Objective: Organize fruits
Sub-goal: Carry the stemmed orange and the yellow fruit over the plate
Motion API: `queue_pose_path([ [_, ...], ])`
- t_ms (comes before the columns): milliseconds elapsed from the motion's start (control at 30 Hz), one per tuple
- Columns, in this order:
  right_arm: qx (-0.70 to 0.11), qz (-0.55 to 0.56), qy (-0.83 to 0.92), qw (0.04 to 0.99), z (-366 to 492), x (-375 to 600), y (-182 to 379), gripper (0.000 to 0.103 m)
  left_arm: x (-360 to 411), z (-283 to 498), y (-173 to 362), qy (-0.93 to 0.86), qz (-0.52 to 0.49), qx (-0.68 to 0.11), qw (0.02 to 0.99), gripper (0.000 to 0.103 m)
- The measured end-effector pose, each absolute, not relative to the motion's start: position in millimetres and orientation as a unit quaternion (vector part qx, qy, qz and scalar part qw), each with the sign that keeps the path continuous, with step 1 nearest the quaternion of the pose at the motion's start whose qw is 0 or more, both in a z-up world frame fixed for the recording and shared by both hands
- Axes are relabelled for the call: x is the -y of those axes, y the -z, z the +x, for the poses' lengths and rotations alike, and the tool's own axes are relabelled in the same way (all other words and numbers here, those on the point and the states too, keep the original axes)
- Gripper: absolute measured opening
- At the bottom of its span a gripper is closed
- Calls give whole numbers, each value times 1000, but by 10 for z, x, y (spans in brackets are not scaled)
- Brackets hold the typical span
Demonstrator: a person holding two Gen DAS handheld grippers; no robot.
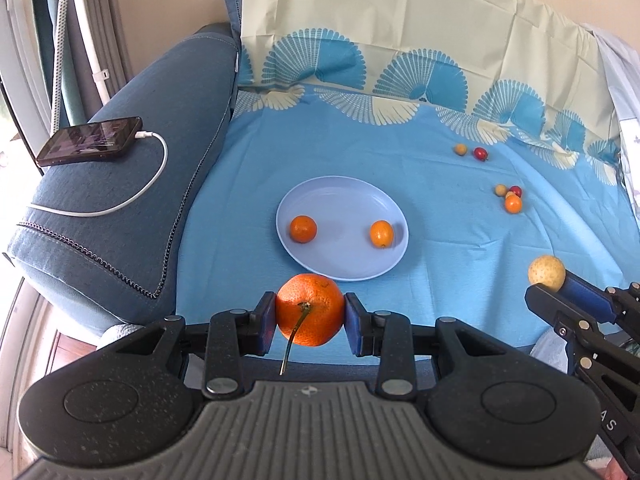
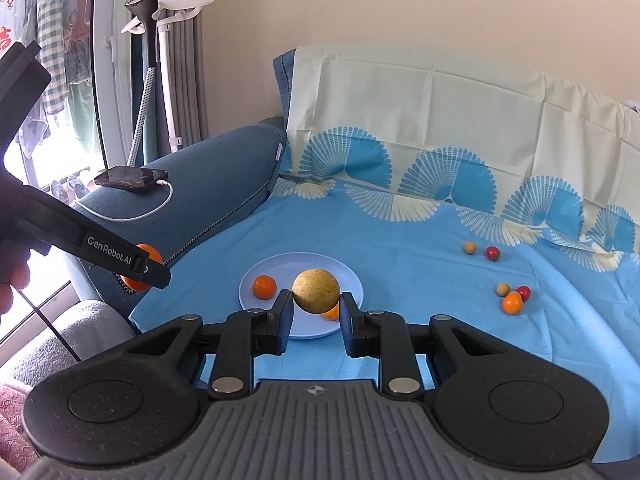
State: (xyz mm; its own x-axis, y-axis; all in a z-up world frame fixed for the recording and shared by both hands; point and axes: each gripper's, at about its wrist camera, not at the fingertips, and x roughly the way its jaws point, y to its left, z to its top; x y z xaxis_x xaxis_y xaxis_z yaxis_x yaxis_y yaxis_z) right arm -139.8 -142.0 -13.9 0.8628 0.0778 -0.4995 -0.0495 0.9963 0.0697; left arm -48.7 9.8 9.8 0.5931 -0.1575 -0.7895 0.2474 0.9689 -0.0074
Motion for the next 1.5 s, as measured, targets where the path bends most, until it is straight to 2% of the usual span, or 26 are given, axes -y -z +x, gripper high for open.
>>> queue_pose_path([
  [967,-283,30,-33,958,-1138,1462,240,26,-214,-67,-48,97,39,-444,890,39],
  [1500,-318,35,-45,946,-350,1429,555,26,33,687,292,94,48,-471,876,39],
])
